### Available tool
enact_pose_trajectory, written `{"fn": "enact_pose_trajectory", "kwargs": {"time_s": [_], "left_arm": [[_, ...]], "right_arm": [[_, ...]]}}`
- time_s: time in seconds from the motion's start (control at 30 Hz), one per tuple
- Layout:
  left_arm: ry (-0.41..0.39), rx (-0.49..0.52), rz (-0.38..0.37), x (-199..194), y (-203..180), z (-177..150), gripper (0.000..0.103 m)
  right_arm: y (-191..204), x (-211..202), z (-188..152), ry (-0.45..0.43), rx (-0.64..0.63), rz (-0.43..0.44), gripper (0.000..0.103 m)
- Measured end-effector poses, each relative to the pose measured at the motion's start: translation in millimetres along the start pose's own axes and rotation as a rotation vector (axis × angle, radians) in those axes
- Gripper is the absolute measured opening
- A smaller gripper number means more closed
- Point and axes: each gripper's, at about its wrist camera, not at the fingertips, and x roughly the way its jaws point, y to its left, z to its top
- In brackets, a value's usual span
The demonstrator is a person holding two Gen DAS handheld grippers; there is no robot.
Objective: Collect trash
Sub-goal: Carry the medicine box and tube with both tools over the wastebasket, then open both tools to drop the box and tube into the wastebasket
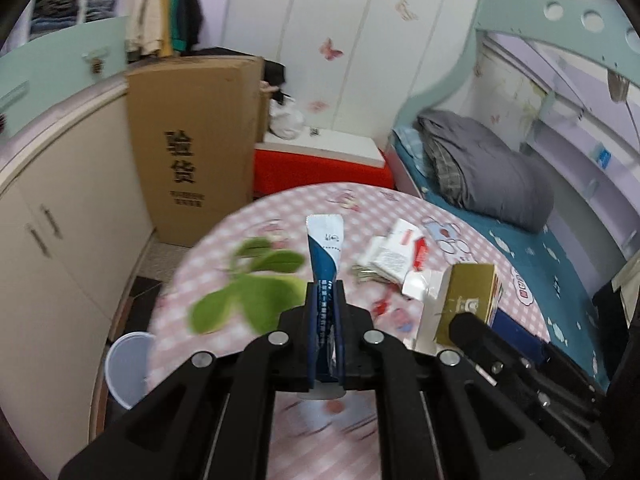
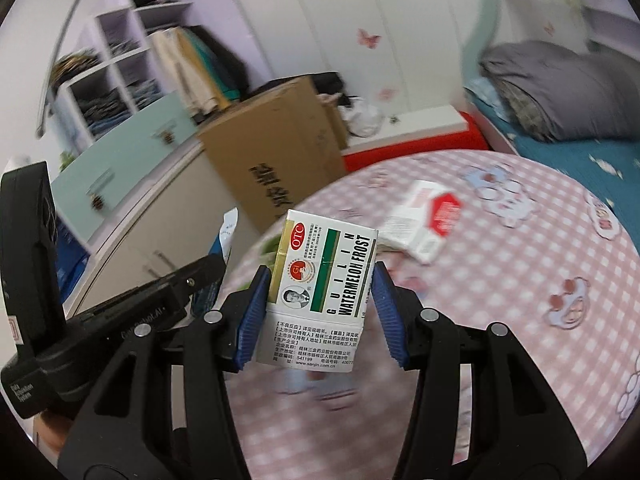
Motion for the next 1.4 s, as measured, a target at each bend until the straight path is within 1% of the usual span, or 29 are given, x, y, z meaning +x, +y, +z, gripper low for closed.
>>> {"fn": "enact_pose_trajectory", "kwargs": {"time_s": [0.17, 0.33, 0.4, 0.53, 0.6, 0.67, 0.73, 0.8, 0.87, 0.93, 0.97, 1.03, 1.07, 1.2, 1.4], "left_arm": [[-0.027, -0.063, 0.036, -38, 59, -12, 0.008], [-0.041, -0.144, 0.098, -62, 126, -25, 0.008], [-0.047, -0.174, 0.142, -70, 157, -31, 0.008], [-0.044, -0.240, 0.218, -77, 213, -42, 0.008], [-0.044, -0.262, 0.296, -78, 244, -49, 0.008], [-0.039, -0.286, 0.356, -78, 269, -54, 0.008], [-0.023, -0.326, 0.395, -74, 297, -58, 0.008], [-0.005, -0.357, 0.440, -68, 325, -61, 0.008], [0.011, -0.378, 0.473, -64, 345, -65, 0.008], [0.028, -0.403, 0.499, -60, 365, -71, 0.008], [0.038, -0.413, 0.512, -56, 373, -73, 0.008], [0.061, -0.430, 0.528, -48, 384, -76, 0.008], [0.072, -0.437, 0.530, -45, 389, -78, 0.008], [0.099, -0.437, 0.530, -35, 393, -83, 0.008], [0.107, -0.416, 0.512, -26, 380, -80, 0.009]], "right_arm": [[70, 9, -10, 0.021, -0.093, 0.064, 0.051], [136, 32, -25, 0.068, -0.178, 0.130, 0.051], [165, 48, -33, 0.099, -0.214, 0.162, 0.051], [208, 78, -49, 0.149, -0.262, 0.209, 0.051], [231, 95, -58, 0.171, -0.289, 0.227, 0.051], [250, 115, -68, 0.202, -0.313, 0.238, 0.051], [268, 136, -77, 0.227, -0.329, 0.259, 0.051], [281, 154, -85, 0.247, -0.342, 0.261, 0.051], [291, 177, -93, 0.253, -0.339, 0.277, 0.053], [296, 199, -100, 0.267, -0.323, 0.295, 0.065], [297, 209, -103, 0.273, -0.304, 0.304, 0.068], [298, 229, -112, 0.301, -0.312, 0.259, 0.068], [296, 236, -115, 0.315, -0.306, 0.261, 0.068], [287, 239, -124, 0.335, -0.280, 0.257, 0.071], [278, 225, -122, 0.307, -0.285, 0.233, 0.075]]}}
